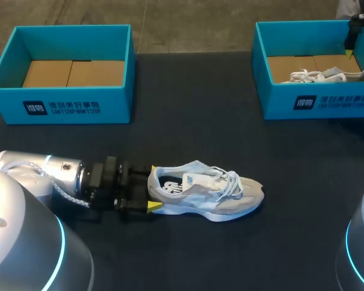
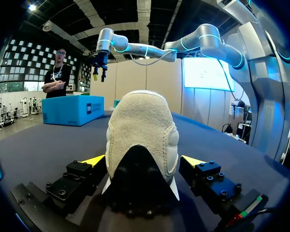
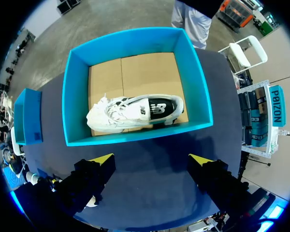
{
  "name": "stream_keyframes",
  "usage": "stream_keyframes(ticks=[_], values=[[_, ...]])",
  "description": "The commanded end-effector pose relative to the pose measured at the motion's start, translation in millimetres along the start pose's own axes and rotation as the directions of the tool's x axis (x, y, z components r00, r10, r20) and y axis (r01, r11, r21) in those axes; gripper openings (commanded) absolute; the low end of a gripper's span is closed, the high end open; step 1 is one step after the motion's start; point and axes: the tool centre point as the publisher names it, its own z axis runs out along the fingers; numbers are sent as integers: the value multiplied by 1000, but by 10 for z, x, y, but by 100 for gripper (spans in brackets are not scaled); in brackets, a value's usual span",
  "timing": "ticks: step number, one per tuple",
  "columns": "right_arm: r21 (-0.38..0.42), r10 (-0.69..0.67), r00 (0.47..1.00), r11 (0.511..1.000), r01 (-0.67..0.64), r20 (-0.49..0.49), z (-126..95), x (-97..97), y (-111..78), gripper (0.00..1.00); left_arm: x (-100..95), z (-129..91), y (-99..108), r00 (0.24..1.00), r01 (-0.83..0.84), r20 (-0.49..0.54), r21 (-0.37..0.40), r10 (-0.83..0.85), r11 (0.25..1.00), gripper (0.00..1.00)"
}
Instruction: Take the shoe out of the shoebox, open the shoe tongue, remove and reinsert the insole, then place the shoe into the shoebox
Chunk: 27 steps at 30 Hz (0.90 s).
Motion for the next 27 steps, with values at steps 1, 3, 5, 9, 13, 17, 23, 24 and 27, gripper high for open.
stream_keyframes(ticks=[1,3,5,9,13,17,23,24,27], values=[[-1,1,1000,1000,-1,1,2,2,-3,100,-43,96,15,1000,4,-8,-3,-4,1000,100],[-1,1,1000,1000,-1,1,2,2,-3,100,-44,107,15,1000,5,-10,-3,-5,1000,100],[-1,1,1000,1000,-1,1,2,2,-3,100,-44,128,18,1000,5,-13,-3,-5,1000,100],[-1,1,1000,1000,-1,1,2,2,-3,100,-49,169,29,1000,5,-13,-2,-5,1000,100],[-1,1,1000,1000,-1,1,2,2,-3,100,-49,183,37,1000,7,-15,0,-7,1000,100],[-1,1,1000,1000,-1,1,2,2,-3,100,-45,209,13,1000,4,-19,8,-4,1000,100],[-1,1,1000,1000,-1,1,2,2,-3,100,-15,257,-9,999,-7,-41,12,7,1000,100],[-1,1,1000,1000,-1,1,2,2,-3,100,-12,259,-7,999,-7,-42,12,7,1000,100],[-1,1,1000,1000,-1,1,2,2,-3,100,-4,253,19,999,-5,-44,11,6,1000,100]])
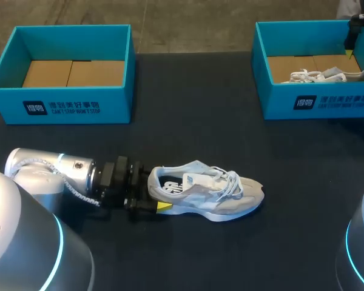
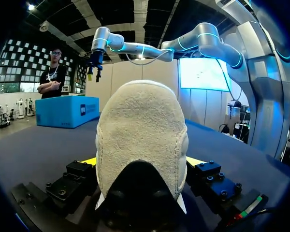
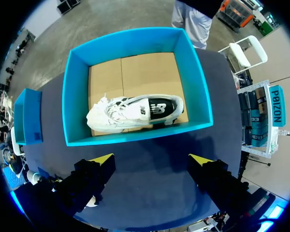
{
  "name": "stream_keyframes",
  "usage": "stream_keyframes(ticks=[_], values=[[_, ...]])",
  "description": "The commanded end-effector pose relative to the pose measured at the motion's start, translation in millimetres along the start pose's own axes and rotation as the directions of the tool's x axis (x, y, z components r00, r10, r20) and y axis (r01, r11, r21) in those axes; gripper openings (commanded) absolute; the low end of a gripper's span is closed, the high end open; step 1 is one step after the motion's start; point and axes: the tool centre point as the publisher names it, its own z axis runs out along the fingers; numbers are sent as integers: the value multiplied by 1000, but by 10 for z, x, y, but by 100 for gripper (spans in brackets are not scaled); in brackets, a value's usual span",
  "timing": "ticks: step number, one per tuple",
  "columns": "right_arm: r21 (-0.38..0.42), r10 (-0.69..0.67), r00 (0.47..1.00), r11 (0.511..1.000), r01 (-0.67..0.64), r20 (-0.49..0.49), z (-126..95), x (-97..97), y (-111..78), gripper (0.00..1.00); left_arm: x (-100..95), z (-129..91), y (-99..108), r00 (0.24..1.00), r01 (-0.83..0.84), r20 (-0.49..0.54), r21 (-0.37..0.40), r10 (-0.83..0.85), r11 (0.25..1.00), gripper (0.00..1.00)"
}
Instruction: Take the shoe out of the shoebox, open the shoe tongue, remove and reinsert the insole, then place the shoe into the shoebox
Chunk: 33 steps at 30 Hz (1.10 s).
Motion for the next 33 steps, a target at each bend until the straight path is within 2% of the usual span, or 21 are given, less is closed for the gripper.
stream_keyframes(ticks=[1,15,16,17,18,33], values=[[-1,1,1000,1000,-1,1,2,2,-3,100,-8,6,45,1000,3,-3,-2,-3,1000,100],[-1,1,1000,1000,-1,1,2,2,-3,100,-22,54,63,1000,2,-16,-18,-2,1000,100],[-1,1,1000,1000,-1,1,2,2,-3,100,-21,62,66,1000,2,-17,-20,-2,1000,92],[-1,1,1000,1000,-1,1,2,2,-3,100,-20,69,70,1000,1,-18,-20,-2,1000,25],[-1,1,1000,1000,-1,1,2,2,-3,100,-17,74,76,1000,0,-19,-21,-1,1000,0],[-1,1,1000,1000,-1,1,2,2,-3,100,16,89,103,1000,1,-30,-22,-1,1000,0]])
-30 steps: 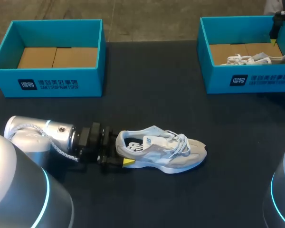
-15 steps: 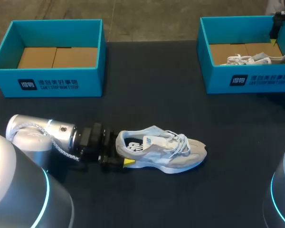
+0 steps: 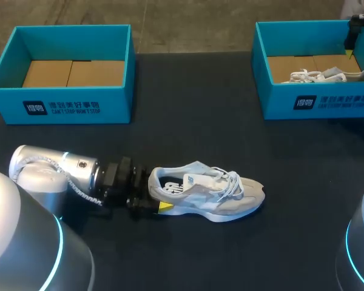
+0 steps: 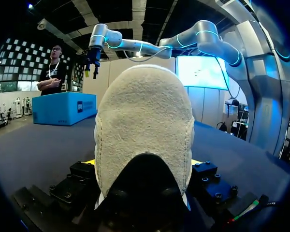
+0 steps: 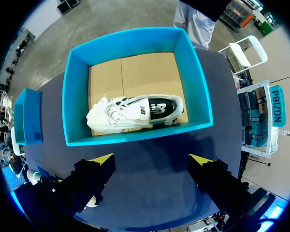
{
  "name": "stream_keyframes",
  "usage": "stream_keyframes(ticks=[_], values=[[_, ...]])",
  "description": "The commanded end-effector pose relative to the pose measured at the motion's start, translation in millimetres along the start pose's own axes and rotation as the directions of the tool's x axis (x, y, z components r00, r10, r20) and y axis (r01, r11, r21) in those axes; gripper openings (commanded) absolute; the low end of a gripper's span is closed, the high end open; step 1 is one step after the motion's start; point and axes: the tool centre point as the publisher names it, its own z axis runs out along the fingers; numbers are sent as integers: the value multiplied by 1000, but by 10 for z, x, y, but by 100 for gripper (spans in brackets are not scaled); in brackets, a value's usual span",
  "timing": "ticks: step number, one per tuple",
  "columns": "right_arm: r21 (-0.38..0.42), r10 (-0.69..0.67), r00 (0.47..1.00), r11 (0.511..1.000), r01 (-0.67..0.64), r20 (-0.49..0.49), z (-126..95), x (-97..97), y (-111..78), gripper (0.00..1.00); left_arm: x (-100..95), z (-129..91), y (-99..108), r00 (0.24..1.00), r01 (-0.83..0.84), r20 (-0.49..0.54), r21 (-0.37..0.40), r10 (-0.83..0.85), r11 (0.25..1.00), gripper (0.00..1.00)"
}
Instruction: Take the shoe out of the shoebox, open the shoe tongue, remove and reinsert the insole, then place the shoe into the shoebox
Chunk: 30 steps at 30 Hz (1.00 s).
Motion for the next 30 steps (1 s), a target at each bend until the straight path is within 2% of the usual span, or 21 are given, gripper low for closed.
stream_keyframes(ticks=[1,4,7,13,21,30], values=[[-1,1,1000,1000,-1,1,2,2,-3,100,14,34,24,1000,2,-1,-2,-2,1000,0],[-1,1,1000,1000,-1,1,2,2,-3,100,14,34,24,1000,2,-1,-2,-2,1000,0],[-33,7,1000,999,-7,3,-156,39,-36,100,14,34,24,1000,2,-1,-2,-2,1000,0],[-47,61,998,997,-60,20,-283,298,-375,100,14,34,24,1000,2,-1,-2,-2,1000,0],[-52,152,988,987,-151,9,-232,676,-892,100,14,34,24,1000,2,-1,-2,-2,1000,0],[-52,152,988,987,-151,9,-232,676,-892,100,14,34,24,1000,2,-1,-2,-2,1000,0]])
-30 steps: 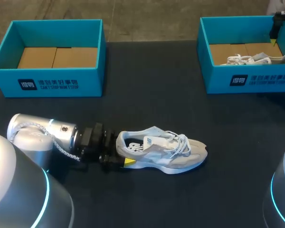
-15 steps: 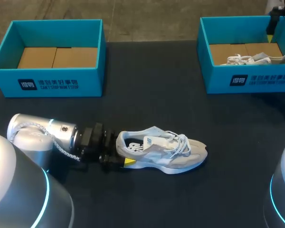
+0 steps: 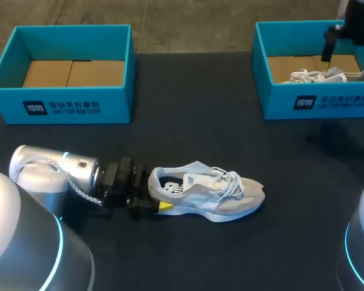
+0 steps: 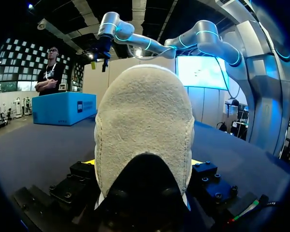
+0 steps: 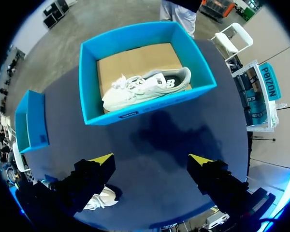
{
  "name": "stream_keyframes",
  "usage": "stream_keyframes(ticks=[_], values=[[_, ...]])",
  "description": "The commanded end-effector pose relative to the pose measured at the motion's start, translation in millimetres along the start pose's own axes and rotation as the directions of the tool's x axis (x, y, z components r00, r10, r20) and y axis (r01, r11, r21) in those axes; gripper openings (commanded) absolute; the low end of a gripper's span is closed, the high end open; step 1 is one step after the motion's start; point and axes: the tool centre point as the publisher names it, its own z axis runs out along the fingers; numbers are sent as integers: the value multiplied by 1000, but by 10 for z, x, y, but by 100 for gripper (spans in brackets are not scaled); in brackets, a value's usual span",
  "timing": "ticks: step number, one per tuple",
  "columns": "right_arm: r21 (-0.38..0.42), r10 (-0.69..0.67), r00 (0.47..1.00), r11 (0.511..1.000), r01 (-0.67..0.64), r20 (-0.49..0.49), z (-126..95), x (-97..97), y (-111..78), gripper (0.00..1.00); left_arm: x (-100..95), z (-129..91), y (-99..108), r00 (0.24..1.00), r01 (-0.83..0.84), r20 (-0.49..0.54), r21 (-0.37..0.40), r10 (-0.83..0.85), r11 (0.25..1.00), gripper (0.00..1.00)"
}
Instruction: Take the shoe out of the shoebox, open the shoe tongue, remove and reinsert the insole, then place the shoe into the shoebox
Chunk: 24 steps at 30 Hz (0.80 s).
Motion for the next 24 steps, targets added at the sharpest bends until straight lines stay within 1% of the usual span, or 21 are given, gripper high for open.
stream_keyframes(ticks=[1,6,8,11,17,19,24], values=[[-14,1,1000,1000,-1,-6,5,-26,-37,100,14,34,23,1000,1,-1,-2,-1,1000,0],[-14,1,1000,1000,-1,-6,5,-26,-37,100,14,34,23,1000,1,-1,-2,-1,1000,0],[-21,14,1000,1000,-14,16,-18,124,-101,100,14,34,23,1000,1,-1,-2,-1,1000,0],[-23,20,1000,1000,-20,21,24,318,-287,100,14,34,23,1000,1,-1,-2,-1,1000,0],[-13,40,999,999,-40,2,113,568,-726,100,14,34,23,1000,1,-1,-2,-1,1000,0],[-4,40,999,999,-40,-34,156,645,-879,100,14,34,23,1000,1,-1,-2,-1,1000,0],[13,26,997,1000,-25,-68,298,867,-1209,100,14,34,23,1000,1,-1,-2,-1,1000,0]])
